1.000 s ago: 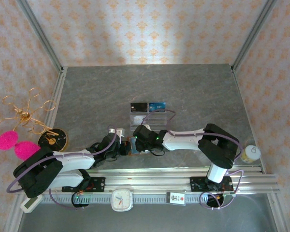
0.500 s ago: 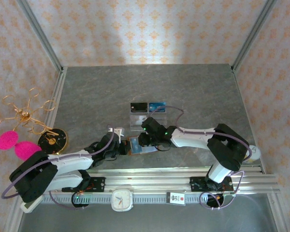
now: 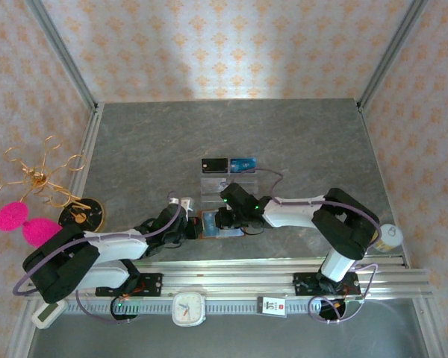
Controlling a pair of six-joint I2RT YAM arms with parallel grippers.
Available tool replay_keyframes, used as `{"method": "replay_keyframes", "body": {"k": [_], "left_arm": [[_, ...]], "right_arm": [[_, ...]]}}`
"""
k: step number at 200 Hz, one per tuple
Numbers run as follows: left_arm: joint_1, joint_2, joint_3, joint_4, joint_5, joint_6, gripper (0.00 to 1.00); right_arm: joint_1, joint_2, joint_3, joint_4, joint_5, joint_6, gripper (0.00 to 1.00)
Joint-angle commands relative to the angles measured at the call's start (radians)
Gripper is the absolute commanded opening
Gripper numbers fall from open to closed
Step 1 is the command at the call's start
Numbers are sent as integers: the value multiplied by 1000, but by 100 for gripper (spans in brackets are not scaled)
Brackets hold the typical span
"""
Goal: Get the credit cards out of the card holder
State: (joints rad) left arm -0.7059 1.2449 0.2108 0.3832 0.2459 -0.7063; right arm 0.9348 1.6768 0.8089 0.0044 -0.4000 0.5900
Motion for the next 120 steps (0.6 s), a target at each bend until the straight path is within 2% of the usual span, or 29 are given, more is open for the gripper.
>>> {"method": "replay_keyframes", "body": {"k": [1,30,43,120], "left_arm": [[3,28,-7,-57,-6,11,0],[3,32,-7,-50,7,10,0],[4,27,-5,-57,4,11,0],[3,-33,-25,-73,-14,-1,0]], "right_arm": [[-2,12,-25,57,-37,16,11],[-4,13,-43,101,-72,34,7],[-5,7,-46,95,-61,37,0],[-39,-92,-130,38,-12,62,0]]}}
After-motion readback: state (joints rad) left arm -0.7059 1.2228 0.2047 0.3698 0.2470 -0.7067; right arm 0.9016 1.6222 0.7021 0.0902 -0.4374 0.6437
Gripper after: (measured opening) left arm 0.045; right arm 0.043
